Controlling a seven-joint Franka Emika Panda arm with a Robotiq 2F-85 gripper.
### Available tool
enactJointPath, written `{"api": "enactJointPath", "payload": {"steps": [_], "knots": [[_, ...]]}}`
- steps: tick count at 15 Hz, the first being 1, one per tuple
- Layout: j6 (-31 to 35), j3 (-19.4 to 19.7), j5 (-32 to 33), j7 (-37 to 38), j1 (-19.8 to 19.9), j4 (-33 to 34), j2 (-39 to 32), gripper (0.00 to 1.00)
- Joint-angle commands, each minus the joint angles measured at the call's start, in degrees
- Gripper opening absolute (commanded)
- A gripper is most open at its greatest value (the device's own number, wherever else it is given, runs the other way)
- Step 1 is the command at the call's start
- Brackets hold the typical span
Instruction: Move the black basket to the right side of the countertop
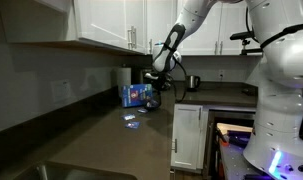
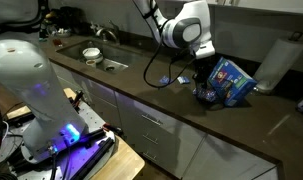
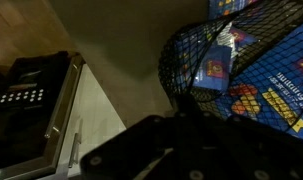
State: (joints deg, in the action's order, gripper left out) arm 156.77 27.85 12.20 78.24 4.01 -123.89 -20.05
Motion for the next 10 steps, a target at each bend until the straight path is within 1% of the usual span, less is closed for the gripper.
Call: {"api": "enactJointPath", "payload": {"steps": [1,2,3,4,5,8,10], "knots": [[1.4,2.4,3.11,3.01,-1.35,-0.94,0.37,0.01],[1.45,2.11,2.35,2.8,-0.9,-1.42,0.67,0.01],[1.25,0.96,0.16,1.95,0.18,-2.25,1.34,0.01],[1.0,0.52,-0.8,1.75,0.57,-2.75,1.58,0.29],[1.09,-0.05,-1.74,1.11,1.03,-3.52,1.87,0.3],[-0.21,-0.89,-2.76,-0.27,0.92,-5.05,3.31,0.49],[-2.14,-1.17,-0.81,-1.31,-0.17,-5.55,5.11,0.6]]}}
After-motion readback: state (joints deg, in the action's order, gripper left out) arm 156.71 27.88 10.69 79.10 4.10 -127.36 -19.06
